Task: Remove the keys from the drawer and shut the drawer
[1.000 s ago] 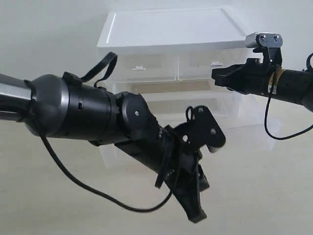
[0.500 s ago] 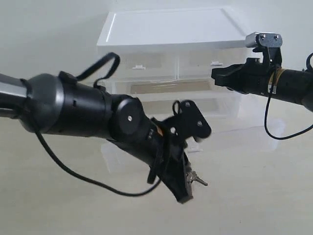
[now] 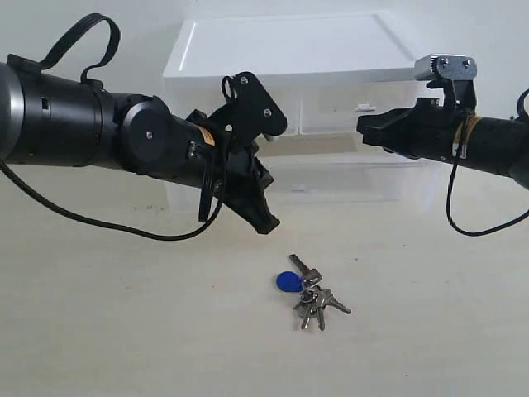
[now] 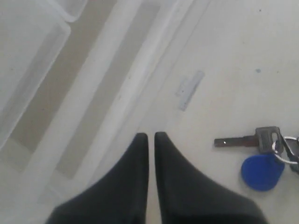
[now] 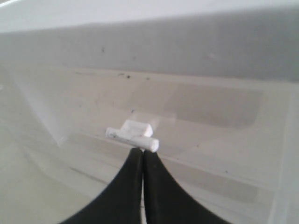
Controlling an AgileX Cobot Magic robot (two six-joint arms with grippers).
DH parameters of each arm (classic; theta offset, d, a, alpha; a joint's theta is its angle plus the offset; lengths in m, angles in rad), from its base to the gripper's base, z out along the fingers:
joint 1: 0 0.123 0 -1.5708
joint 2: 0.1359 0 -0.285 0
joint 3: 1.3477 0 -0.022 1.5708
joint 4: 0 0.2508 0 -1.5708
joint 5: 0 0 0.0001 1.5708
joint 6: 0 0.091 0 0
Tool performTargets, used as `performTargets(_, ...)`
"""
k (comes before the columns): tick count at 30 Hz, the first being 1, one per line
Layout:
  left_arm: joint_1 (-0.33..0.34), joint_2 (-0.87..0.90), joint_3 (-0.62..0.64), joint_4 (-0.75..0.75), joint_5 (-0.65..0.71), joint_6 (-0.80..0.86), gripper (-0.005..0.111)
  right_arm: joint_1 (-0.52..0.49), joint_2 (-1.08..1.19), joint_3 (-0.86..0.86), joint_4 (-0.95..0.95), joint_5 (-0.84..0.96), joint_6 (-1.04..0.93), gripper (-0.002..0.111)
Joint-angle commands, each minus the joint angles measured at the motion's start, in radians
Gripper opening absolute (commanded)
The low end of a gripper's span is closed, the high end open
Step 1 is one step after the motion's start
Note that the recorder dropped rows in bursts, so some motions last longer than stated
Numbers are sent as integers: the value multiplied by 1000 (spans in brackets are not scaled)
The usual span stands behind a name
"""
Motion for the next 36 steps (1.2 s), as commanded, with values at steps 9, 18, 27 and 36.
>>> performTargets(9, -13, -32, -6, -7, -178, -9, 4, -17, 6, -30, 141, 85, -7, 0)
performTargets(18, -141, -142, 138, 25, -245, 71, 4, -17, 6, -30, 143, 85, -10, 0)
performTargets(27, -149, 33, 179, 38, -307, 71, 4, -17, 6, -30, 140, 85, -7, 0)
performTargets(36, -36, 197, 23, 58, -411, 71, 4, -17, 6, -30, 140, 85, -7, 0)
